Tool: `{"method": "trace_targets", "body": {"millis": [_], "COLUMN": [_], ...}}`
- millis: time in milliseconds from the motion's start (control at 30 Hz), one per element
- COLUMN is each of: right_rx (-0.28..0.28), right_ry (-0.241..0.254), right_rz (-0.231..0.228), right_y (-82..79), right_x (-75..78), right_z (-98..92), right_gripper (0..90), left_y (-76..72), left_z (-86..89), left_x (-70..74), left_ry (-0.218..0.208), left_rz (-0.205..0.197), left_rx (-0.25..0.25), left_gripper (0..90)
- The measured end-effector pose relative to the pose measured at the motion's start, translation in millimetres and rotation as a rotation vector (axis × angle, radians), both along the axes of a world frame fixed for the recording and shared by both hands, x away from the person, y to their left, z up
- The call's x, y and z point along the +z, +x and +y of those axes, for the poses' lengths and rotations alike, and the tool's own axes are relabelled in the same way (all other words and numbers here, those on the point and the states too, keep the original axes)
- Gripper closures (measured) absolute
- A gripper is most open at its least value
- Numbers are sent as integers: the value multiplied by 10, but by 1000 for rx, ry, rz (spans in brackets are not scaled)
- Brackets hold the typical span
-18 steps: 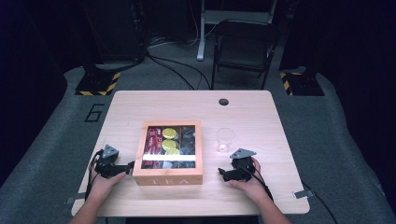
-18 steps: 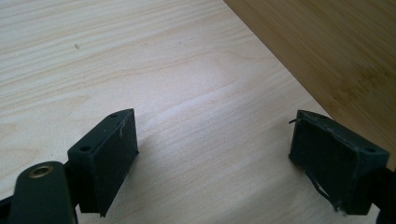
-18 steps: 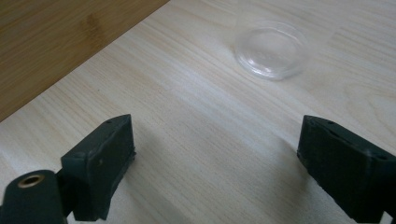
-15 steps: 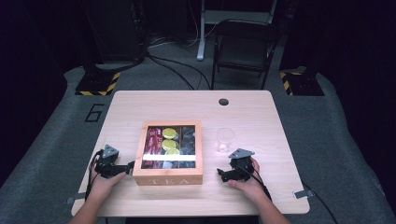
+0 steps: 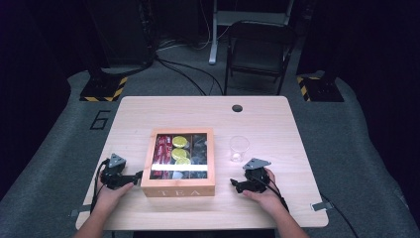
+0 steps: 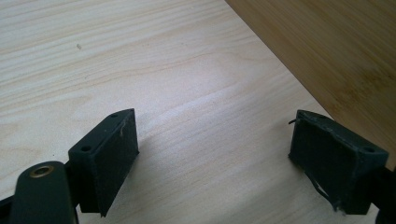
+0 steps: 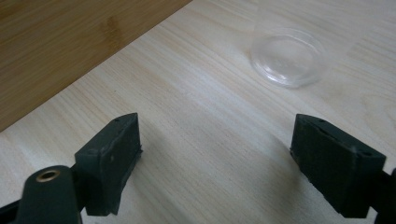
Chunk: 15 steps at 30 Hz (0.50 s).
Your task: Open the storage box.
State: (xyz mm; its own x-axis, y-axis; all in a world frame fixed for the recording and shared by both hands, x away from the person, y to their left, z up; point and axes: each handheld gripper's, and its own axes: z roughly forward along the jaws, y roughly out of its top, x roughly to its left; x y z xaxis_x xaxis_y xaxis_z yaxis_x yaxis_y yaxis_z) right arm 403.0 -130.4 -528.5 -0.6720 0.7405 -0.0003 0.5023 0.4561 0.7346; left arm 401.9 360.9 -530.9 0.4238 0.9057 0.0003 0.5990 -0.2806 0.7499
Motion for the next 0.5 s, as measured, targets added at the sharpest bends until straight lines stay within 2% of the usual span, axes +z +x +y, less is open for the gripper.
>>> {"method": "trace_targets", "body": {"millis": [100, 267, 400, 500], "right_rx": [5, -35, -41, -26], "right_ry": [-1, 11, 10, 0], "right_rz": [-5, 1, -1, -2], "right_y": [1, -20, -23, -27], "right_x": [0, -1, -2, -6], "right_z": [-6, 26, 30, 45], "right_gripper": [174, 174, 166, 127], "left_y": [0, 0, -1, -6], "left_z": [0, -1, 0, 1], "left_x": [0, 0, 1, 7], "left_ry": [1, 0, -2, -4], "left_rz": [0, 0, 0, 5], "left_rx": [0, 0, 2, 9], "left_gripper": [151, 151, 154, 161]}}
